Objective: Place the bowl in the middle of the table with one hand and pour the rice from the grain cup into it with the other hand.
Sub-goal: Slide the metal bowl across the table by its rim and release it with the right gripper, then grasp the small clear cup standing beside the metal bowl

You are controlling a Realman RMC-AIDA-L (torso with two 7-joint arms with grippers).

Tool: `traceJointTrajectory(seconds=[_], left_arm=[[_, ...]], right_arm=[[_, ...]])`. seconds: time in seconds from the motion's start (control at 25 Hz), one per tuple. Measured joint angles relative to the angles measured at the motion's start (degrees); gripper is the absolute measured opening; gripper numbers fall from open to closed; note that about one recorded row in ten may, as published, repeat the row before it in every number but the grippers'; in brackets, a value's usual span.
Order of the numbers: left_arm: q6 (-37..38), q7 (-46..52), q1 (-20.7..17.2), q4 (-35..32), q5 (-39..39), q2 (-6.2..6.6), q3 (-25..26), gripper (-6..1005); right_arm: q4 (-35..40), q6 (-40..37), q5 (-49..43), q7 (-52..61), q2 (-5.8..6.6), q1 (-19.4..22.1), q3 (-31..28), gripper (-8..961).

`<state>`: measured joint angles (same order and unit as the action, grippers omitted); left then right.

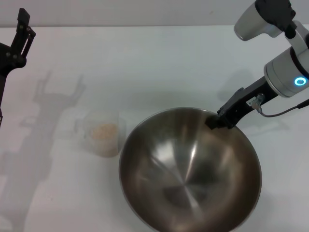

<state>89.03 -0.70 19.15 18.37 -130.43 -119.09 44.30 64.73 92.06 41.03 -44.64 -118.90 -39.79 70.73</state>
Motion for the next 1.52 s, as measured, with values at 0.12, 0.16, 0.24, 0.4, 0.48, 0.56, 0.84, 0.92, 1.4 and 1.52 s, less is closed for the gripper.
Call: traceJointTrajectory(seconds=[0.12,0.16,0.24,0.4,0.48,0.56,0.84,0.92,1.4,1.52], left_arm=[[0.07,0.00,0.01,0.00,0.00,0.00,0.00,862],[0.15,0.00,0.01,0.00,0.00,0.00,0.00,862],[0.23,0.00,0.00,0.00,0.00,0.00,0.00,862],[0.24,0.00,-0.01,0.00,0.00,0.00,0.00,861],[0.26,0.00,-0.03,0.00,0.00,0.00,0.00,861],[0.38,0.00,-0.12,0.06,0.00,0.00,0.00,861],[0.97,0.00,-0.58,0.09,0.00,0.00,0.00,861],[1.00,0.00,-0.67,0.09,0.00,0.00,0.00,861],[0.72,-0.18,-0.78,-0.35,1.24,0.01,0.00,861],[0.64,-0.12,-0.69,-0.37,1.59,0.06,0.00,861]], right_arm=[[-0.52,-0.11,-1.03,0.30,-0.03,-0.26,0.03,25],[-0.57,-0.21,-1.06,0.37,-0.03,-0.27,0.05,26],[-0.61,-0.42,-1.09,0.51,-0.02,-0.29,0.08,26],[-0.62,-0.33,-1.45,0.54,-0.02,-0.42,0.12,27],[-0.57,-0.16,-1.66,0.54,-0.02,-0.53,0.59,27],[-0.11,-0.10,-1.68,0.55,-0.02,-0.56,1.41,49],[6.44,-0.81,-1.23,0.50,-0.10,0.41,2.53,385],[7.39,-1.04,-0.95,0.38,-0.12,0.48,2.40,407],[16.69,-27.51,4.18,-5.78,-0.43,5.48,5.06,440],[17.01,-42.07,4.78,-7.64,-0.41,8.70,9.35,439]])
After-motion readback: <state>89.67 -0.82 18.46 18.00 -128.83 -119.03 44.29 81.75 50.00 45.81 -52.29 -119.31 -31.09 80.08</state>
